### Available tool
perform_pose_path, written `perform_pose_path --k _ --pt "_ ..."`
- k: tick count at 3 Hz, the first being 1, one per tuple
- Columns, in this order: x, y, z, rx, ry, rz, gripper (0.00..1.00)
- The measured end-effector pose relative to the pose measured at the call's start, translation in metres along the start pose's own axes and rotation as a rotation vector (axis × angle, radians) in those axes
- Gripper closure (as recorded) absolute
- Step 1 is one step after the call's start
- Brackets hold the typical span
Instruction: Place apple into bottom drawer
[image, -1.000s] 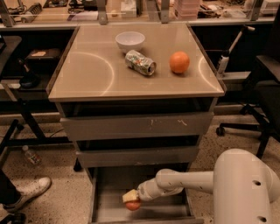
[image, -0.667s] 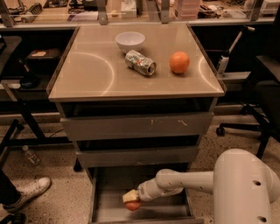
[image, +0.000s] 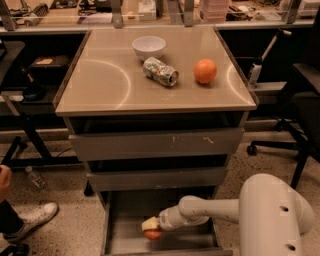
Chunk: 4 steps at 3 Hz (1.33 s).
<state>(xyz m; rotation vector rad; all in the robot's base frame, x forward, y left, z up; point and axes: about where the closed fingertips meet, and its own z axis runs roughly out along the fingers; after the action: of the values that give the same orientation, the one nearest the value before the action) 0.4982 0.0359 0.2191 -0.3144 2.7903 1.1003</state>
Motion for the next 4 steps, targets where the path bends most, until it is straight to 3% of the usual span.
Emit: perform_pose_path --k 1,4 --pt "0.001 -0.015 0.011 0.018 -0.018 0.023 1.0" --pt "0.021 -0.059 0.044 0.134 -0.061 0.098 1.0"
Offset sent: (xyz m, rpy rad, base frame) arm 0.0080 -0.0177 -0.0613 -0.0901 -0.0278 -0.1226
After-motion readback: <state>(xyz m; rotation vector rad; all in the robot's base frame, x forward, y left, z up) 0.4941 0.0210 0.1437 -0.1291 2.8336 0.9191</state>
